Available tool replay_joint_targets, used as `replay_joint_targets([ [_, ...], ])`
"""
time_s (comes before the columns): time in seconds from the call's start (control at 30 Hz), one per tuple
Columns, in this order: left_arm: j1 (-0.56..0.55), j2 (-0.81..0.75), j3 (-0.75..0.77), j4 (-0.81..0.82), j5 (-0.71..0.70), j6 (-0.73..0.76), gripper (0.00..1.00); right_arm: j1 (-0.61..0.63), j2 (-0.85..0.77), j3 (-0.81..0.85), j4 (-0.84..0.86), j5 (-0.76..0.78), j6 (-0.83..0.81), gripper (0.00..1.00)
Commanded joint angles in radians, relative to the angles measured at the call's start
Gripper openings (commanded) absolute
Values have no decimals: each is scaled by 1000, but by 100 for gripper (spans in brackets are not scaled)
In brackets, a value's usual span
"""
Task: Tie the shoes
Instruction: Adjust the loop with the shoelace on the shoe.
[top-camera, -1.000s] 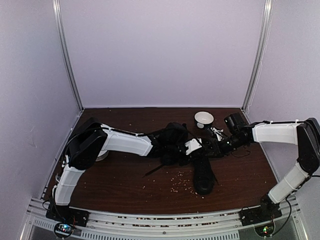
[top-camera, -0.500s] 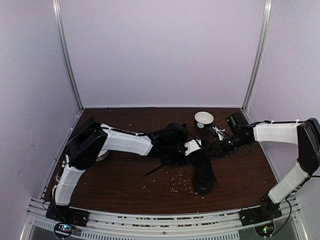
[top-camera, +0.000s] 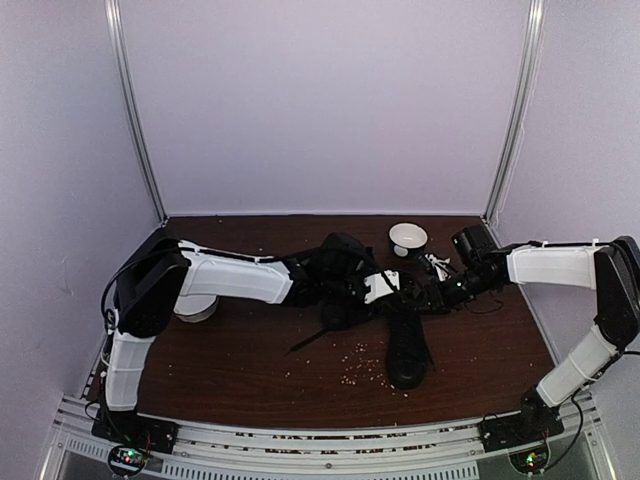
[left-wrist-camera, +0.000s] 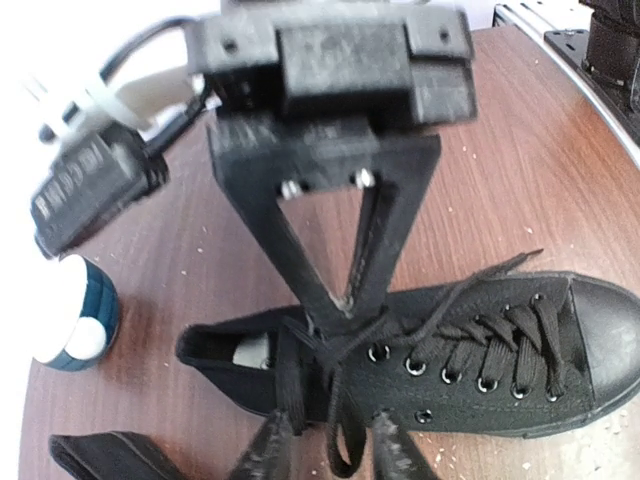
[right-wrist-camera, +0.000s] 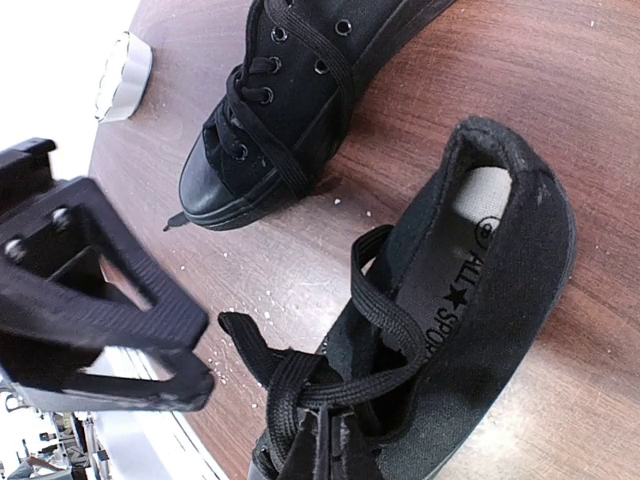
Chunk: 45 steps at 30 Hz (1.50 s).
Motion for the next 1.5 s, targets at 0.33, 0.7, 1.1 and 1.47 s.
replay_joint_targets([
  [0.33,-49,70,160,-127,-81,266,30,-4,-27,14,-19,-11,-13,0],
  [0.7,-55,108,166,-66,-119,275,23,-2,-31,19,-23,-19,-13,0],
  [1.1,-62,108,123,22,-151,250,2,-1,-40,28,-47,-17,-17,0],
  [1.47,-66,102,60,29,-156,229,0,-5,-44,47,-78,0,-26,0],
])
